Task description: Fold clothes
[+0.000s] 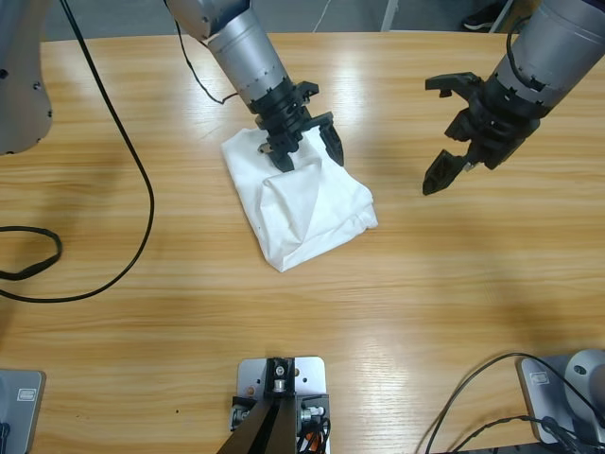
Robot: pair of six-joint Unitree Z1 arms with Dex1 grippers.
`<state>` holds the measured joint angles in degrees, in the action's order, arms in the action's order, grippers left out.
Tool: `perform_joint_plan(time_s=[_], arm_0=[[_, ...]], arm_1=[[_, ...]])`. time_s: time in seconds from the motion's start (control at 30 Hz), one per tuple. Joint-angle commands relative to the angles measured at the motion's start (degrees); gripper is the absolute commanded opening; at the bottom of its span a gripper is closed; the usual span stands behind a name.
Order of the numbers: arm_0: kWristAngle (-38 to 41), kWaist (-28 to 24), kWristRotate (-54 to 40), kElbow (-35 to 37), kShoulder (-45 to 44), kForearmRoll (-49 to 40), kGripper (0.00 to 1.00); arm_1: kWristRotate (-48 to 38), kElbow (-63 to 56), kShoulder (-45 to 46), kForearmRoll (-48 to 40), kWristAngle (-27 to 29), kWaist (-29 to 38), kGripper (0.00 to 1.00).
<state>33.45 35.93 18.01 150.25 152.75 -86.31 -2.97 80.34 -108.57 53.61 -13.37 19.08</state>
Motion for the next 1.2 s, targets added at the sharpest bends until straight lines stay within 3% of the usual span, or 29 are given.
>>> perform_joint_plan(time_s=[0.03,0.2,0.43,0.63,0.9,0.97,1.03,1.1,1.13,1.2], arm_0=[[1.0,-1.12,-1.24,19.75,7.28,-7.89,0.964],[-1.48,-1.12,-4.79,23.88,2.59,-8.58,0.964],[-6.0,-0.58,-7.79,22.86,-6.5,-8.88,0.964],[-12.73,-0.88,-7.16,12.42,-9.42,-8.97,0.964],[-15.26,-7.43,-6.23,-2.31,-11.68,-8.65,0.964],[-15.58,-8.07,-6.3,-8.43,-16.25,-5.89,0.964],[-15.59,-8.38,-5.47,-27.09,-26.89,7.43,0.964],[-15.12,-9.49,-4.07,-50.74,-38.23,24.94,0.964],[-15.16,-9.67,-4.03,-58.47,-41.43,29.48,0.964],[-15.24,-9.83,-4.33,-65.06,-44.03,32.8,0.964]], arm_1=[[-0.1,-3.61,4.84,1.23,-0.18,1.3,0.991],[-0.1,-3.68,8.2,2.36,0.98,1.31,0.995],[0.07,-5.46,13.59,2.37,-0.46,2.37,1.0],[-1.23,-10.82,15.11,-0.07,-1.06,6.1,1.0],[-7.08,-11.59,12.59,-4.01,-1.27,16.71,0.936],[-7.15,-11.31,13.61,-4.06,0.33,16.78,0.936],[-7.22,-11.4,14.12,-4.46,1.05,16.78,0.936],[-7.29,-11.57,13.52,-4.96,0.98,16.78,0.936],[-7.31,-11.59,13.24,-5.45,0.94,16.78,0.936],[-7.31,-10.43,12.08,-6.05,0.82,16.78,0.94]])
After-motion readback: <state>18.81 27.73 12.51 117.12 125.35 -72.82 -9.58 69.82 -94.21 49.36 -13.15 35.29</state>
